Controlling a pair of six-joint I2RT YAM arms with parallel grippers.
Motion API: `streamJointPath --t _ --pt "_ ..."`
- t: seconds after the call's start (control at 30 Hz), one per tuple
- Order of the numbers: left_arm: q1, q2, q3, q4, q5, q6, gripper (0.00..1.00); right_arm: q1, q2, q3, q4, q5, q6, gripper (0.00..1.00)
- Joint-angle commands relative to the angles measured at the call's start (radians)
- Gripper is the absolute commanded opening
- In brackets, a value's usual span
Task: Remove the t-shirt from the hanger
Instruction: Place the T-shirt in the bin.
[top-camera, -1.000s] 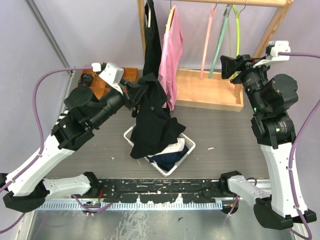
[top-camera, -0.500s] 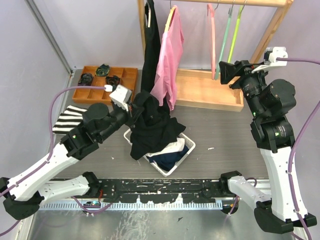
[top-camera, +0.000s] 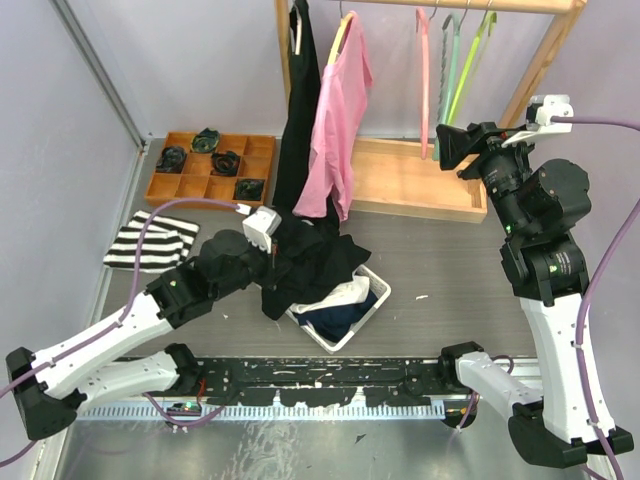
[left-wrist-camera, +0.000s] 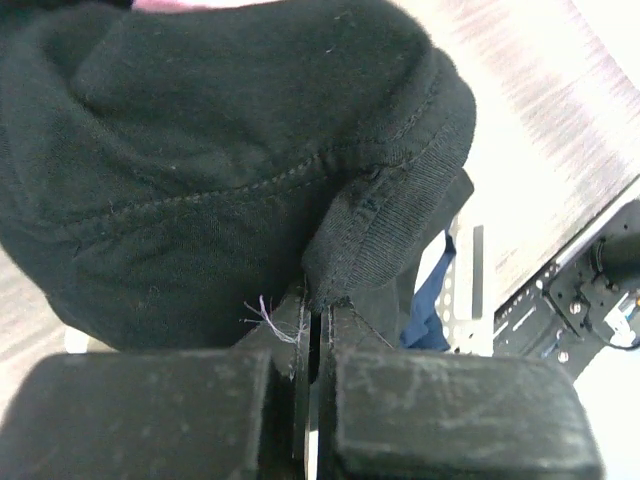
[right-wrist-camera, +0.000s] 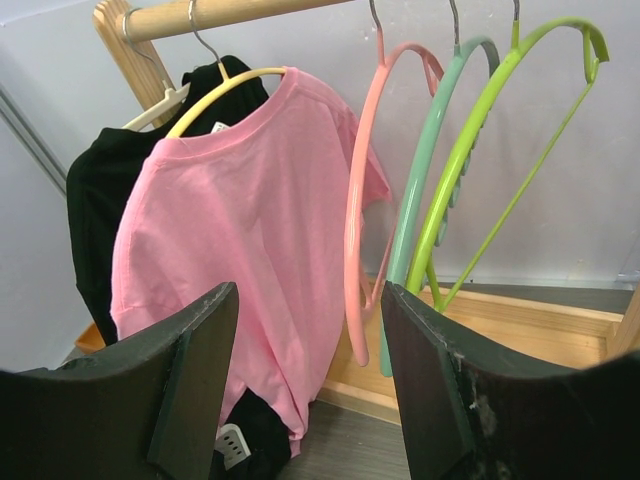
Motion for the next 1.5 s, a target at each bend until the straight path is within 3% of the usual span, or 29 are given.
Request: streamJointPath --t 0.0,0.13,0.37,0.6,0.83,1.0,1.23,1.33,1.47 --pt "-0.017 0.017 -0.067 0.03 0.05 -0.069 0.0 -0.001 -0.012 0.004 0.046 -0.011 0.012 0.65" --pt "-0.016 0.092 -0.123 0.152 0.066 -0.078 0.0 -0.001 -0.018 -0.003 0.048 -0.015 0.017 0.65" --pt "-0.018 0.311 -0.099 0.177 0.134 -0.116 0.0 -0.002 -0.025 0.012 0.032 -0.041 0.023 0.65" --pt "-0.017 0.387 -0.134 0.193 0.166 -0.147 0.0 -0.001 0.028 0.042 0.049 -0.137 0.054 0.65" --pt "-0.018 0.463 -0.175 0.259 0.302 -0.219 0.0 0.02 0.121 0.114 0.101 -0.22 0.086 0.64" --pt "-0.021 0.49 -0.183 0.251 0.32 -0.224 0.0 0.102 0.209 0.179 0.107 -0.188 0.058 0.64" --pt "-0.029 0.413 -0.146 0.134 0.265 -0.198 0.01 0.341 0.385 0.354 0.053 0.053 -0.045 0.64" --pt "-0.032 0.325 -0.124 0.067 0.211 -0.183 0.13 0.388 0.435 0.383 0.072 0.128 -0.047 0.64" --pt "-0.031 0.203 -0.108 0.004 0.162 -0.167 0.52 0.433 0.503 0.448 0.061 0.218 -0.064 0.64"
